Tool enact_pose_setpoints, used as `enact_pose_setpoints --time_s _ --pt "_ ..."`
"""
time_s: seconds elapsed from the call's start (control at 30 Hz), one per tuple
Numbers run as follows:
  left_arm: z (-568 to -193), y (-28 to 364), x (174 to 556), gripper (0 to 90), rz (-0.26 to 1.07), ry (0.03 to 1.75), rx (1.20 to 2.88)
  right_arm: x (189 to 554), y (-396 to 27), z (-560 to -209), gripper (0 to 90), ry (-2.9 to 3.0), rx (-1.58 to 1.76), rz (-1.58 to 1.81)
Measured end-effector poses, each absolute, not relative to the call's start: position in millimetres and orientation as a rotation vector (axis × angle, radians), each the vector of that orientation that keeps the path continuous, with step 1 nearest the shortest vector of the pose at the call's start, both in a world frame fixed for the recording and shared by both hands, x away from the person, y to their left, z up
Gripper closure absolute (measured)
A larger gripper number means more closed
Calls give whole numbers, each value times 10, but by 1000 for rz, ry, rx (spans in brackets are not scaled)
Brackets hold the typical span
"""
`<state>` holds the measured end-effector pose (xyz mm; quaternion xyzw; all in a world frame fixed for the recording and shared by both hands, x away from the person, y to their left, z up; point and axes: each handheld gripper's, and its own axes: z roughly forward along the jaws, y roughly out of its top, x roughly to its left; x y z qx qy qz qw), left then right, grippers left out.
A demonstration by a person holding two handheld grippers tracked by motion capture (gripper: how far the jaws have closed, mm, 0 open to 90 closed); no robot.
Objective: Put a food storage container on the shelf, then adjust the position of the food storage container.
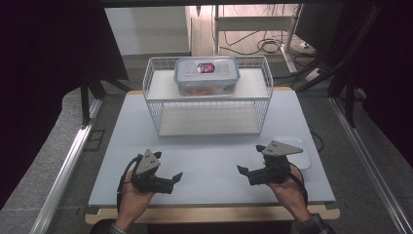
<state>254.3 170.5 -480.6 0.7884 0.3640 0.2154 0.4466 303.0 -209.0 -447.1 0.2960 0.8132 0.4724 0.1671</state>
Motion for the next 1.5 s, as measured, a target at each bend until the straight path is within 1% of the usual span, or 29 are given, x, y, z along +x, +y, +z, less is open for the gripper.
enact_pose_setpoints --time_s 0.23,0.37,0.6,0.87,1.07,1.13,1.2,1.27,1.43,1.5 --pt "-4959 1774 2464 5 526 931 1954 2946 -2119 -4621 28 2337 843 1320" --pt "-5009 1764 2426 6 547 928 1981 2894 -2113 -4676 28 2350 830 1289" --pt "-5067 1754 2426 7 555 926 2016 2933 -2172 -4748 28 2357 873 1272" --pt "-5074 1779 2433 9 556 934 2004 2969 -2194 -4774 19 2328 930 1207" --pt "-5090 1790 2446 9 545 942 2003 2990 -2244 -4722 9 2292 968 1194" --pt "-5091 1796 2449 9 541 945 2001 2986 -2270 -4691 47 2287 1016 1136" --pt "-5092 1799 2452 10 538 947 1999 2999 -2345 -4651 135 2275 1063 1141" --pt "-5093 1802 2454 11 536 949 1998 3012 -2419 -4609 252 2250 1092 1154" --pt "-5093 1805 2456 12 530 953 1998 3053 -2634 -4549 596 2209 1092 1061" --pt "-5093 1806 2457 12 531 957 1998 3078 -2719 -4549 691 2200 1096 1028"
